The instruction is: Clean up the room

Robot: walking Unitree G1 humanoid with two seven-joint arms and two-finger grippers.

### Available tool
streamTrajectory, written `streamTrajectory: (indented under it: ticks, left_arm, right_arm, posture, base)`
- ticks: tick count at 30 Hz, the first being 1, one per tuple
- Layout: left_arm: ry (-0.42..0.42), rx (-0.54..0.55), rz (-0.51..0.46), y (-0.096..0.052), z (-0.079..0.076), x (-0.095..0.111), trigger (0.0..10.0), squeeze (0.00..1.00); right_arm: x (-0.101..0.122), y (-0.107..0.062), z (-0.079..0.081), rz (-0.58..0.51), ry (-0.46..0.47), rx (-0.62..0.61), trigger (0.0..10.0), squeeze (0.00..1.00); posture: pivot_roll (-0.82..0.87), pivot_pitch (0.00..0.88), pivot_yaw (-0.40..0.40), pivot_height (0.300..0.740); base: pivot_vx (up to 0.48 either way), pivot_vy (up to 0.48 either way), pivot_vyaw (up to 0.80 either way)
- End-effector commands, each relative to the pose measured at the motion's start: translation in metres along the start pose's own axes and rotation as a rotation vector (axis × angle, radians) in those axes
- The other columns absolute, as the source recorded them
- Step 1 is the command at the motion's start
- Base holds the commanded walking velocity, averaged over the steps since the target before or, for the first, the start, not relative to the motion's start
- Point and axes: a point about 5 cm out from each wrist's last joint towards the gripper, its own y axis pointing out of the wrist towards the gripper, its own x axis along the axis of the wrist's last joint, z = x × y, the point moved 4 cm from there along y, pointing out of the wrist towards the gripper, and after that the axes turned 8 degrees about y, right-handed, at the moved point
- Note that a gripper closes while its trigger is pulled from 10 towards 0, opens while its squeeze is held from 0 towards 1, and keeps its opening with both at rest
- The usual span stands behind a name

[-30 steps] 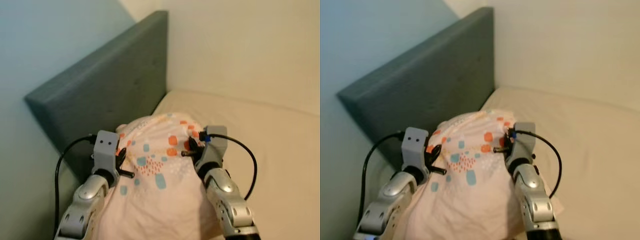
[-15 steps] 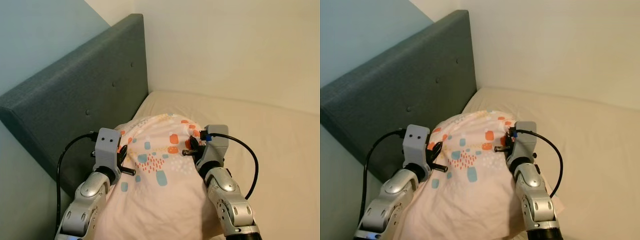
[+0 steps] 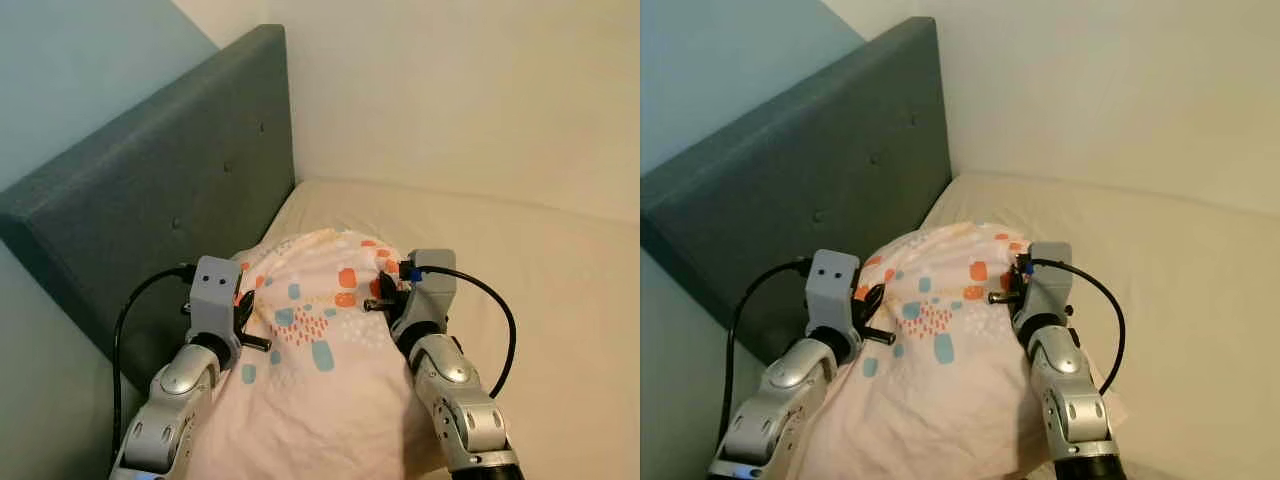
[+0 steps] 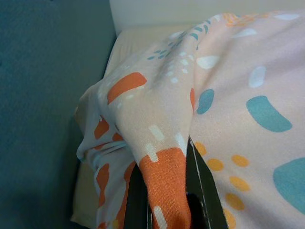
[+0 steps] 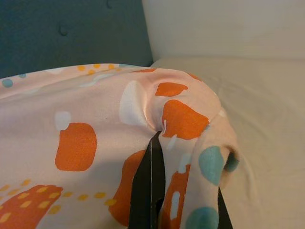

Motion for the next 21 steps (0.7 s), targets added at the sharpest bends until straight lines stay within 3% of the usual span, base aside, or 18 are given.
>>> streamTrajectory:
  ticks: [1,5,10,17,21]
  left_arm:
    - [0.031,0.111,0.01,-0.0049,0.0284,-0.0042,10.0,0.0]
    - [0.067,0.119,-0.012,-0.0048,0.03,0.0004,10.0,0.0]
    - [0.083,0.128,0.006,-0.0048,0.0313,-0.0003,10.0,0.0]
    - [0.034,0.121,-0.009,-0.0054,0.0295,0.0017,10.0,0.0]
    - [0.035,0.104,-0.01,-0.0053,0.0258,0.0024,10.0,0.0]
  right_arm:
    - [0.0108,-0.0007,-0.0184,-0.057,-0.021,-0.082,10.0,0.0]
    - [0.0108,-0.0004,-0.0179,-0.057,-0.019,-0.081,10.0,0.0]
    - [0.0107,0.0,-0.0176,-0.057,-0.018,-0.081,10.0,0.0]
    - [0.0099,-0.0008,-0.0173,-0.055,-0.013,-0.082,10.0,0.0]
    - [0.0096,-0.0011,-0.0175,-0.055,-0.011,-0.084,10.0,0.0]
  posture:
    - [-0.09,0.064,0.031,0.74]
    - [-0.08,0.064,0.032,0.74]
    - [-0.08,0.068,0.031,0.74]
    - [-0.08,0.072,0.033,0.74]
    - [-0.08,0.071,0.035,0.74]
  base:
    - [0.0,0.48,0.0]
    - [0.0,0.24,0.0]
    - [0.0,-0.48,0.0]
    - [0.0,-0.475,0.0]
    - [0.0,0.0,0.0]
